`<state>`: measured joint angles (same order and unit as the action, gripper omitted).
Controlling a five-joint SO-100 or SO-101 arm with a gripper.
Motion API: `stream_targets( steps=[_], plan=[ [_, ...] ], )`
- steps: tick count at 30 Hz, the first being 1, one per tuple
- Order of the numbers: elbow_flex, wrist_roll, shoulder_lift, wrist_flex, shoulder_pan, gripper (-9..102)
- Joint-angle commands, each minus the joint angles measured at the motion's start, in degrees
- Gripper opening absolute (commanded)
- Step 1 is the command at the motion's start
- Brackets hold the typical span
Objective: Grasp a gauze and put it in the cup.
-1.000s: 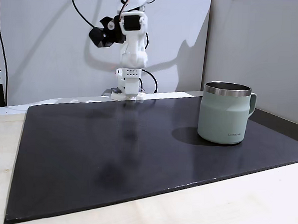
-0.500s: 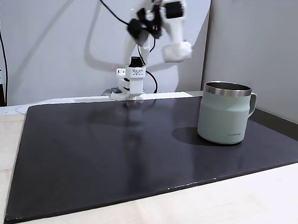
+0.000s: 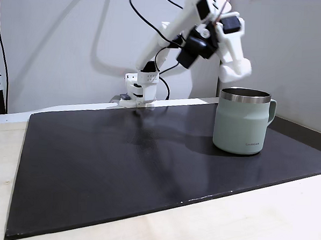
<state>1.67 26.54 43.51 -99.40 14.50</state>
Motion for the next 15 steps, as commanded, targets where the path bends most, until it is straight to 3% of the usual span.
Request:
stream_targets(
  steps=[1,10,15],
  plan=[
    [-5.7,-0.2,-1.2,1.8,2.2,0],
    [-7.0,0.0,-3.3,2.1,3.9,2],
    [-7.0,0.4,-3.3,1.4,2.4,13]
  ],
)
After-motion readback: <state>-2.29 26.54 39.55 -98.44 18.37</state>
